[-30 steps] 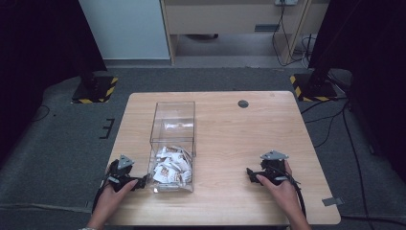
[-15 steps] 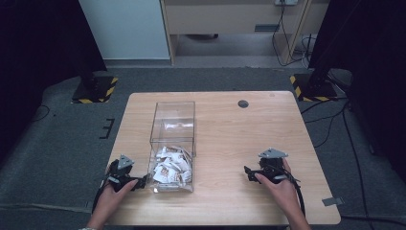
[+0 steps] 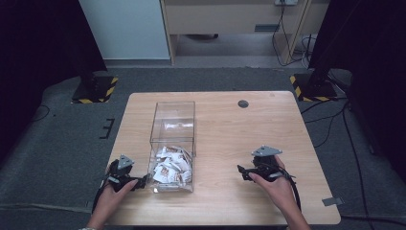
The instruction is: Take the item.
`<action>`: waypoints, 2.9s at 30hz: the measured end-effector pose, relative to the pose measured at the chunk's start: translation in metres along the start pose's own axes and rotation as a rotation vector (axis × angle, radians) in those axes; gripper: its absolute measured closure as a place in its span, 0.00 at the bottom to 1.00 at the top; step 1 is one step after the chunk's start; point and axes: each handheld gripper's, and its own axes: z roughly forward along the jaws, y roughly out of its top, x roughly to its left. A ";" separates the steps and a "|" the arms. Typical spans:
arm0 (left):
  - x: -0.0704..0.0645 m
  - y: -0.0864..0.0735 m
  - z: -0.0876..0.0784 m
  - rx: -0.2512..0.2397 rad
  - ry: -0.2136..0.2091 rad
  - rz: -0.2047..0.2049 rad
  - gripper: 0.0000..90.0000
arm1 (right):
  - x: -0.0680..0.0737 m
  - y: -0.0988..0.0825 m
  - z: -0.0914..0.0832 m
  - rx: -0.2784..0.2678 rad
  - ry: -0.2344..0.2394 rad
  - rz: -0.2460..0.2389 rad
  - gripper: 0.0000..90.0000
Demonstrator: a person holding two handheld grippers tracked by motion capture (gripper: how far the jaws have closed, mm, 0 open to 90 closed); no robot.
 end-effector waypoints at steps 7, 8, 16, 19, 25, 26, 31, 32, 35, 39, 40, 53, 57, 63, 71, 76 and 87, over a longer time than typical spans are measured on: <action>0.000 0.000 0.000 0.000 0.000 0.000 0.00 | 0.006 0.007 -0.002 -0.012 0.027 0.000 0.19; 0.000 0.000 0.000 0.000 0.000 0.000 0.00 | 0.007 0.009 -0.002 -0.014 0.031 -0.001 0.20; 0.000 0.000 0.000 0.000 0.000 0.000 0.00 | 0.013 0.022 -0.005 -0.024 0.040 -0.016 0.26; 0.000 0.000 0.000 0.000 0.000 0.001 0.00 | 0.016 0.027 -0.006 -0.023 0.053 -0.030 0.29; 0.000 0.000 0.000 0.001 -0.001 0.002 0.00 | 0.021 0.035 -0.010 -0.036 0.066 -0.037 0.29; 0.000 0.000 0.000 0.001 -0.001 0.002 0.00 | 0.024 0.039 -0.012 -0.034 0.069 -0.044 0.30; 0.000 0.000 0.000 0.001 -0.001 0.002 0.00 | 0.028 0.045 -0.014 -0.039 0.072 -0.055 0.31; 0.000 0.000 0.000 0.001 -0.001 0.002 0.00 | 0.029 0.047 -0.015 -0.038 0.077 -0.058 0.32; 0.000 0.000 0.000 0.001 -0.001 0.002 0.00 | 0.033 0.054 -0.017 -0.047 0.080 -0.069 0.34; 0.000 0.000 0.000 0.001 -0.001 0.002 0.00 | 0.037 0.061 -0.019 -0.060 0.085 -0.093 0.38; 0.000 0.000 0.000 0.001 -0.001 0.002 0.00 | 0.039 0.064 -0.020 -0.064 0.088 -0.097 0.38; 0.000 0.000 0.000 0.001 -0.002 0.003 0.00 | 0.051 0.082 -0.023 -0.072 0.126 -0.118 0.44; 0.000 0.000 0.000 0.001 -0.002 0.003 0.00 | 0.054 0.087 -0.024 -0.078 0.133 -0.123 0.47; 0.000 0.000 0.000 0.001 -0.002 0.003 0.00 | 0.061 0.096 -0.025 -0.089 0.148 -0.142 0.51; 0.000 0.000 0.000 0.001 -0.002 0.003 0.00 | 0.073 0.106 -0.023 -0.104 0.179 -0.155 0.56; 0.000 0.000 0.000 0.001 -0.002 0.003 0.00 | 0.079 0.111 -0.023 -0.108 0.204 -0.165 0.59; 0.000 0.000 0.000 0.001 -0.002 0.003 0.00 | 0.092 0.121 -0.019 -0.114 0.229 -0.173 0.60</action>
